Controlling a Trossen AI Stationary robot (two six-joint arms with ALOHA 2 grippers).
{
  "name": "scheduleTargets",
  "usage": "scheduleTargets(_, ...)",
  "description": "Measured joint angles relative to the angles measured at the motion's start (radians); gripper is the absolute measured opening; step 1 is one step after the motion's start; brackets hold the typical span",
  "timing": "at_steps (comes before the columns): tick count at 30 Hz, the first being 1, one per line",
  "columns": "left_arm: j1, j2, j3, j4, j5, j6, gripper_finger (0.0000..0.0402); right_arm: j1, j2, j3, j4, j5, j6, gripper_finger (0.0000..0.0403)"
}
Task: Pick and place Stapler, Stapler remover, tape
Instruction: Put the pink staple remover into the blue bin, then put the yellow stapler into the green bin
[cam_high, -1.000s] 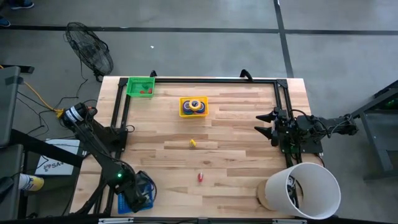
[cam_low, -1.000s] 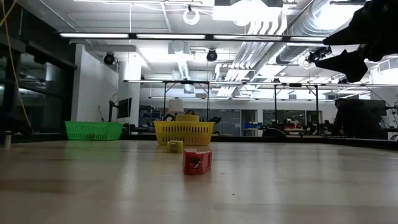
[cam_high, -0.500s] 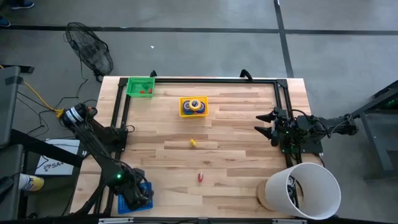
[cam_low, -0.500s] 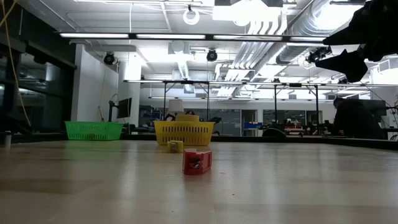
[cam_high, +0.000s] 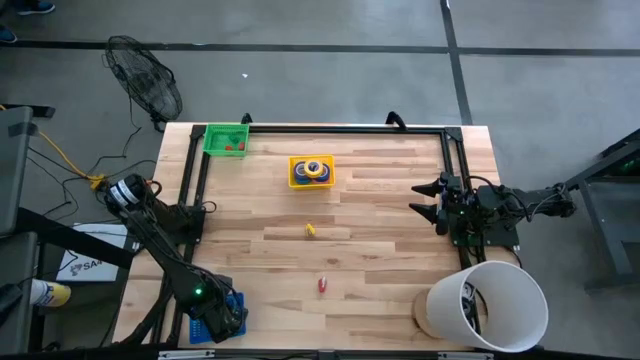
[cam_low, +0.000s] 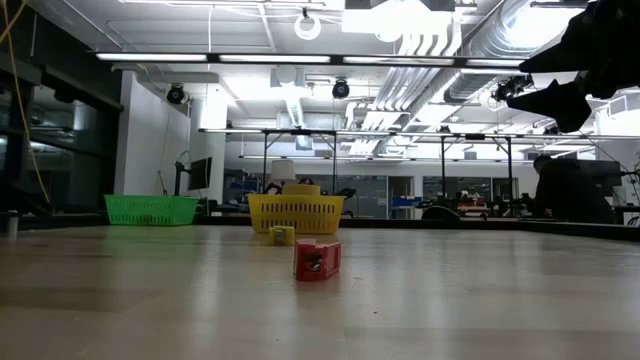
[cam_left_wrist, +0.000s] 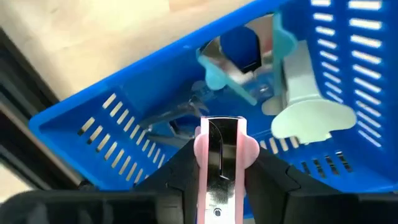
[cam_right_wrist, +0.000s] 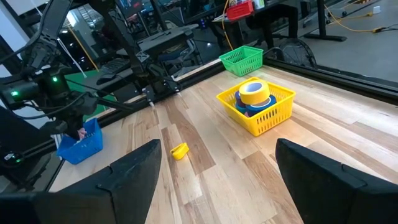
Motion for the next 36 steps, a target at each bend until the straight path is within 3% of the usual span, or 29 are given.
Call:
scheduleTargets(13,0.001,-0.013,0.000,0.040,0.021,-0.006,0.0229,0.000,0.000,0.000,0.000,0.000,0.000,0.0307)
scheduleTargets(19,0.001,-0.074,0.000,0.031,-0.034,-0.030,0.0238,0.000,0.000,0.000,0.000,0.000,0.000,0.0307)
scheduleTargets(26,0.026,-0.168,0.000,-0.052,-0.219,-0.019,0.0239,0.000,0.000,0.000,0.000,0.000,0.000,0.0307)
scheduleTargets(31,0.114,-0.212,0.000,-0.128,-0.340,0.147,0.0239,0.000,0.000,0.000,0.000,0.000,0.000,0.0307)
scheduleTargets(36,0.254,-0.213,0.000,-0.127,-0.398,0.528,0.0239,0.000,0.000,0.000,0.000,0.000,0.000,0.0307)
